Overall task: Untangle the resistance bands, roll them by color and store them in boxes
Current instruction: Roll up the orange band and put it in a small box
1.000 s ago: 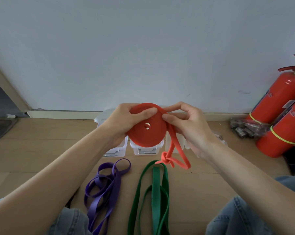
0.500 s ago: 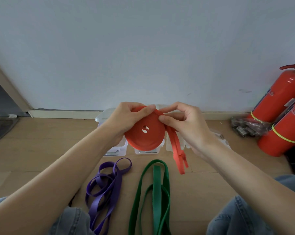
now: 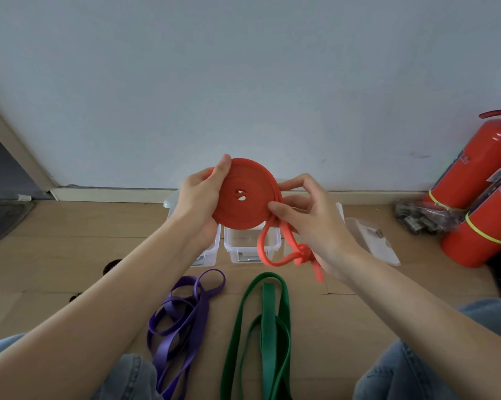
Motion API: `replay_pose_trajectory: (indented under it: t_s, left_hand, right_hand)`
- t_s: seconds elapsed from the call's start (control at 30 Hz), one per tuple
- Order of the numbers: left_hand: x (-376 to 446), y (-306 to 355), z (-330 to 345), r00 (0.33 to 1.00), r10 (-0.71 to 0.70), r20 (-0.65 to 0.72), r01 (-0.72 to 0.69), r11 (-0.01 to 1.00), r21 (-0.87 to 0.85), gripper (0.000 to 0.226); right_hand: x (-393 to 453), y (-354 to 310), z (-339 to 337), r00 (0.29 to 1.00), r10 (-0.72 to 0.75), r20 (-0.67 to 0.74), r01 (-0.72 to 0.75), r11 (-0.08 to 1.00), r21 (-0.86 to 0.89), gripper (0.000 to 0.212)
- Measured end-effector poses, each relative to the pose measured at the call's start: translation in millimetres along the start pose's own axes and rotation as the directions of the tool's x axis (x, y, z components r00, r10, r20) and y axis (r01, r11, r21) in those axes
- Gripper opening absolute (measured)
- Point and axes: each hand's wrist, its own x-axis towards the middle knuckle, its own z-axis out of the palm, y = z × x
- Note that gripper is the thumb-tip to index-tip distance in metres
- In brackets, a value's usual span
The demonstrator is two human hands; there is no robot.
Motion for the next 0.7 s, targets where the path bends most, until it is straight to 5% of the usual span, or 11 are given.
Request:
replay_pose_trajectory:
  t_s: [0.07,0.23,0.5,0.7]
  left_hand:
    - [-1,-1,-1,0.998,-0.037,0.055,0.037,0.999,0.007,0.025]
    - [-6,-5,-7,0.948,-0.007,0.317,-0.139,0.889,0.436,0.025]
    - [0,5,-10,0.983,-0.002,0.181,-0.045,0.966,0.254,0.018]
    - [1,1,-10,0.993,-0.029,0.115,0.003,0.976,0.217,0.021]
  right_hand:
    - [2,0,-5,1.000,-0.019,-0.007,0.019,1.000,-0.012,0.017]
    - [5,-4,-8,0.991,-0.115,0.066,0.124,0.980,-0.157,0.027]
    - [8,-16,-19,0.987,0.012,0.159,0.027,0.970,-0.240,0.024]
    - [10,-14,-15,0.976,-0.038,0.215,0.141,0.861,-0.488,0.023]
